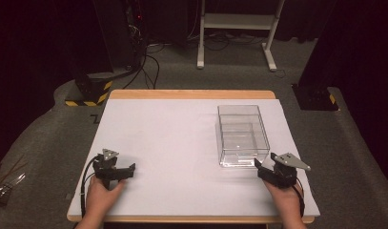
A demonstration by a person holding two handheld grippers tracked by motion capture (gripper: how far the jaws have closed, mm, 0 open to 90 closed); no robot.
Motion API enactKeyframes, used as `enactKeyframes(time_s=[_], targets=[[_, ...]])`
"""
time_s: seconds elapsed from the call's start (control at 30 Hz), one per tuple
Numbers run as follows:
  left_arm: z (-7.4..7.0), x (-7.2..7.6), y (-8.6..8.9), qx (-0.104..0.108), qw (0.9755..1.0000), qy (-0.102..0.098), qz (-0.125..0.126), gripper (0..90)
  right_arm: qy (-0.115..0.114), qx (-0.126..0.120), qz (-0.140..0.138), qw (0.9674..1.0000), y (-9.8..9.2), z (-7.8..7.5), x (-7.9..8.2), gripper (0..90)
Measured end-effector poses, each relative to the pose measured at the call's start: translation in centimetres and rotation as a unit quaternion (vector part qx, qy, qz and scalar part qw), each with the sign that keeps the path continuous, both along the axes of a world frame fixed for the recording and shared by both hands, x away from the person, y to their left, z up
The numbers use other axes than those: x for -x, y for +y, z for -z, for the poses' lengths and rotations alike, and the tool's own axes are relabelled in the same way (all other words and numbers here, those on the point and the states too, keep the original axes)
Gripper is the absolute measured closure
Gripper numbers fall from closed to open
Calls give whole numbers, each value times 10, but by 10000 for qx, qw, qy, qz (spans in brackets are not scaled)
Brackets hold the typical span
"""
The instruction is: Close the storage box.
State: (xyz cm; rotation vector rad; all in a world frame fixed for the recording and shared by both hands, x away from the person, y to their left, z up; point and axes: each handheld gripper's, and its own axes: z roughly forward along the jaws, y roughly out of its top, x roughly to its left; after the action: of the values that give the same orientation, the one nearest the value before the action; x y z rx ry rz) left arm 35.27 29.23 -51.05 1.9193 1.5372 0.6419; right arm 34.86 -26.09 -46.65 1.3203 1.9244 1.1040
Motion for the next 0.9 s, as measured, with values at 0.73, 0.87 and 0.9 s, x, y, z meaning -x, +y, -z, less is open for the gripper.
enactKeyframes(time_s=[0.73,0.87,0.9], targets=[[0,0,0,5,10000,4,-6,3,27,-28,76,10000,5,3,-20,302],[0,0,0,5,10000,5,-6,2,33,-25,101,9999,5,3,-25,302],[0,0,0,5,10000,4,-7,2,32,-27,113,9999,5,3,-26,302]])
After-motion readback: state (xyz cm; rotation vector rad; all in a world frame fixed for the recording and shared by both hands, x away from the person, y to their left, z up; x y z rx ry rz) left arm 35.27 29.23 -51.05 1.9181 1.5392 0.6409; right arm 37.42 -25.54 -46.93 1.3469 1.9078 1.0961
